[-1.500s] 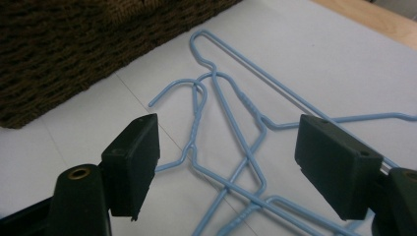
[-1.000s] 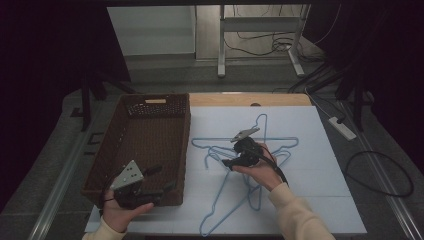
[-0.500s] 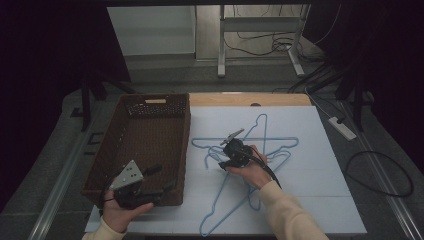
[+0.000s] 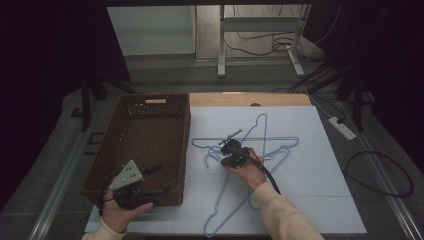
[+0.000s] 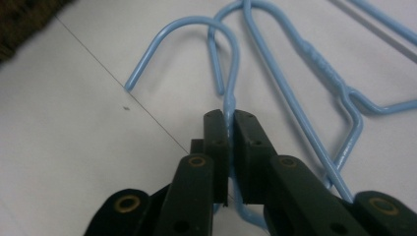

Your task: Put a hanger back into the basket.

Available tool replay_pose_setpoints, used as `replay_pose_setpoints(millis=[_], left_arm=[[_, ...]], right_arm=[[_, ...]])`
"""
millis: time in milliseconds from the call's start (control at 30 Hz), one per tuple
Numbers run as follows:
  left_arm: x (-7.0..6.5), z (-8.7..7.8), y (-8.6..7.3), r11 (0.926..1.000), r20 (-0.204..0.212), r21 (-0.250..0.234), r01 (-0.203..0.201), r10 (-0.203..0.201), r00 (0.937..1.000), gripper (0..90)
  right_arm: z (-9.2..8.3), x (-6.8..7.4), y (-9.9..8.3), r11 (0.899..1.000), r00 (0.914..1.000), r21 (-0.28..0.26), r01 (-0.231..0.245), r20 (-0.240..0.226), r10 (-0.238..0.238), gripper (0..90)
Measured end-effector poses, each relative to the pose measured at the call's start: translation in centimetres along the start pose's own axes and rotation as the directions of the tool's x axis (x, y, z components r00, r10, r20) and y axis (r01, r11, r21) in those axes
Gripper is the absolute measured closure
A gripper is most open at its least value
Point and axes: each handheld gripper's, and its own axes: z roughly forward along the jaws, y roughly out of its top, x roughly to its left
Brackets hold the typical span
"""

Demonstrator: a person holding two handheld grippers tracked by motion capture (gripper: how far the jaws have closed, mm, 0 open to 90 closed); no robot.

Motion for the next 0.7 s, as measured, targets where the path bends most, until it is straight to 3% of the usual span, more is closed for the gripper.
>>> replay_pose_setpoints(millis=[100, 200, 300, 367, 433, 533, 567, 700], left_arm=[[0.0, 0.0, 0.0, 1.0, 0.0, 0.001, 0.0, 0.0, 1.0, 29.2], [0.1, 0.1, 0.0, 1.0, 0.0, 0.002, 0.003, -0.003, 1.0, 29.3], [0.0, 0.0, 0.1, 1.0, 0.0, 0.0, -0.001, 0.001, 1.0, 29.3], [0.0, 0.0, 0.1, 1.0, 0.0, 0.0, -0.002, 0.002, 1.0, 29.3], [0.0, 0.1, 0.1, 1.0, -0.001, 0.0, -0.001, 0.001, 1.0, 29.3], [0.0, 0.1, 0.2, 1.0, 0.001, 0.001, -0.003, 0.003, 1.0, 29.3], [-0.1, 0.2, 0.2, 1.0, 0.002, 0.002, -0.005, 0.005, 1.0, 29.3], [-0.2, 0.2, 0.3, 1.0, 0.004, 0.002, -0.007, 0.007, 1.0, 29.3]], right_arm=[[-0.7, -0.1, -0.1, 0.999, 1.0, -0.033, -0.007, 0.006, 0.007, 86.0], [-2.0, -0.3, -0.3, 0.995, 0.9986, -0.085, -0.047, -0.028, 0.044, 86.2], [-3.8, -0.2, -0.7, 0.989, 0.9988, -0.143, -0.043, -0.03, 0.039, 86.3], [-4.1, -0.2, -0.9, 0.987, 0.9986, -0.154, -0.046, -0.033, 0.041, 86.3], [-5.3, -0.3, -1.5, 0.978, 0.9976, -0.201, -0.053, -0.053, 0.043, 86.4], [-5.9, -0.4, -1.8, 0.974, 0.9978, -0.221, -0.054, -0.049, 0.045, 86.4], [-6.4, -0.6, -2.2, 0.967, 0.9977, -0.249, -0.055, -0.053, 0.043, 86.5], [-7.2, -1.0, -2.7, 0.956, 0.9963, -0.285, -0.067, -0.071, 0.048, 86.6]])
